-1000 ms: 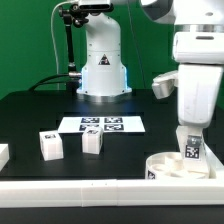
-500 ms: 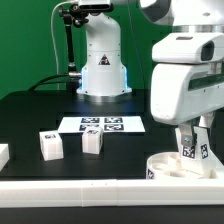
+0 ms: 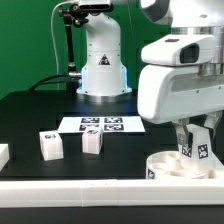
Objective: Assemble stool
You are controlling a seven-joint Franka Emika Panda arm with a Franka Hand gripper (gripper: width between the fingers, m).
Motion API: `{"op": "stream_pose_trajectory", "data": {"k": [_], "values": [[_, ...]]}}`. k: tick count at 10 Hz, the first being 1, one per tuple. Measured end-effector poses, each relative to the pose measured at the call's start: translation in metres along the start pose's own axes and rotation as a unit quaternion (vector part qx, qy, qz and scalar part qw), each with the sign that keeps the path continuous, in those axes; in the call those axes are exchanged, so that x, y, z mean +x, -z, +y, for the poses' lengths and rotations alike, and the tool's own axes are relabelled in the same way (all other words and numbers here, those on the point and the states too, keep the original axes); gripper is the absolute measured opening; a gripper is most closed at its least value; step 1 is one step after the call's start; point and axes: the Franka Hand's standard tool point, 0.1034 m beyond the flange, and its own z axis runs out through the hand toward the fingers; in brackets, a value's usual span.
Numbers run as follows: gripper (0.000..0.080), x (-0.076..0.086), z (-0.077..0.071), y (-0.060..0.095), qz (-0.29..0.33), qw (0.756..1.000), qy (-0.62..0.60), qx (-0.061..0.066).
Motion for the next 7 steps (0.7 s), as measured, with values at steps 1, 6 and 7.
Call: {"op": "stream_pose_trajectory", "data": {"k": [1, 6, 7], "values": [[0.0341, -0.0007, -0.0013, -0.0004, -0.001, 0.998, -0.061, 0.009], [0.0341, 0.0002, -0.0023, -0.0005, -0.001, 0.97, -0.242, 0.02], [0.0341, 0.0003, -0.0026, -0.0004, -0.001, 0.963, -0.267, 0.02]]}}
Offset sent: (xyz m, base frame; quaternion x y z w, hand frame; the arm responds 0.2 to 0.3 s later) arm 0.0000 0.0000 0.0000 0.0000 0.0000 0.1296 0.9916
